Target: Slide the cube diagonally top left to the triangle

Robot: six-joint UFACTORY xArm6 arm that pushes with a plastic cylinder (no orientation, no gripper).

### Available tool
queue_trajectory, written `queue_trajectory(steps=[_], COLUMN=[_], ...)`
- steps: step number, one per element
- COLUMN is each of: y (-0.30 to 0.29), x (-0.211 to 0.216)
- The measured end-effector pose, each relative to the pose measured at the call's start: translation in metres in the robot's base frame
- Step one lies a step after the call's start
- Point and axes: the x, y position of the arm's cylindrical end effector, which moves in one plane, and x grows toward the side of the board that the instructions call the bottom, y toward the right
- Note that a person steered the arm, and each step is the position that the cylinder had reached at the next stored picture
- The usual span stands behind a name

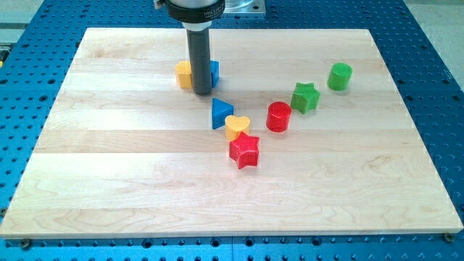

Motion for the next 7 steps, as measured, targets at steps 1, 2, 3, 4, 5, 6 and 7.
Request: queue_trajectory(steps=[1,2,3,4,5,6,7], y=[0.000,0.000,0.017,0.089,0.110,0.048,0.019], x=[0.000,0.000,0.013,-0.004,-0.075,-0.086,-0.074])
